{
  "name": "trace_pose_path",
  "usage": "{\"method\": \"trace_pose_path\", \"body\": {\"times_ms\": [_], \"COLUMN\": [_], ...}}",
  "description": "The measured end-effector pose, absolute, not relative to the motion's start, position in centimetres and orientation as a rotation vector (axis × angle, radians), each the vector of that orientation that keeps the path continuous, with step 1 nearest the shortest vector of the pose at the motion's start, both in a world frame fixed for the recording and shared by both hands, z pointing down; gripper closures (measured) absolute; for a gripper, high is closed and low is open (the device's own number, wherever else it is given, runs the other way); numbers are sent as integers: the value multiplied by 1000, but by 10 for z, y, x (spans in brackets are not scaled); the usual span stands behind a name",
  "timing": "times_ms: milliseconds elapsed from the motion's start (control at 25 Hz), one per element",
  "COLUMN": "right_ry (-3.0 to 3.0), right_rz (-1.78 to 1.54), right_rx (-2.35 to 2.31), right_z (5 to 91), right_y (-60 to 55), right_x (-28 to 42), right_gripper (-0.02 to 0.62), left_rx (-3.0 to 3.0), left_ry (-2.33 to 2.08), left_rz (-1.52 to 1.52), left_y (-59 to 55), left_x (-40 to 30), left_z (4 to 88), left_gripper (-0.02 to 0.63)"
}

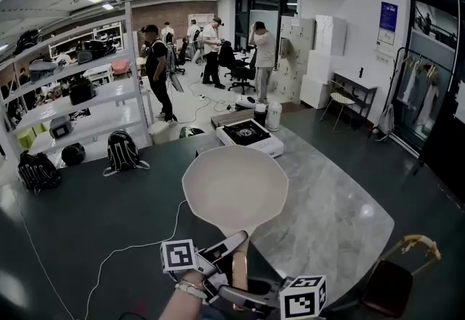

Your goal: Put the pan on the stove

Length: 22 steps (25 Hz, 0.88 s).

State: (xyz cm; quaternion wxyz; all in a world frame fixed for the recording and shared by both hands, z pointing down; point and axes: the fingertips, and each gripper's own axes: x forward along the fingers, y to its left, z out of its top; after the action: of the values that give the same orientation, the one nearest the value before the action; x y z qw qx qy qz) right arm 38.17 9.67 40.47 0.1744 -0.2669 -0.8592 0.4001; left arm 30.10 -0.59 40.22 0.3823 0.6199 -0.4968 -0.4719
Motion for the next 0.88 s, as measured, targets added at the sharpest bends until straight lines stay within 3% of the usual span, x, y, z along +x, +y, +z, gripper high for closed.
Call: {"method": "trace_pose_path", "body": {"times_ms": [880], "right_ry": [-2541], "right_rz": [1203], "right_rx": [-535], "right_z": [400], "right_y": [58], "right_x": [175], "right_gripper": [368], "left_rx": [1638], "left_ry": [-1101], "left_rz": [-1094], "left_y": [-58], "left_x": [114], "left_z": [406], "left_gripper": [350]}}
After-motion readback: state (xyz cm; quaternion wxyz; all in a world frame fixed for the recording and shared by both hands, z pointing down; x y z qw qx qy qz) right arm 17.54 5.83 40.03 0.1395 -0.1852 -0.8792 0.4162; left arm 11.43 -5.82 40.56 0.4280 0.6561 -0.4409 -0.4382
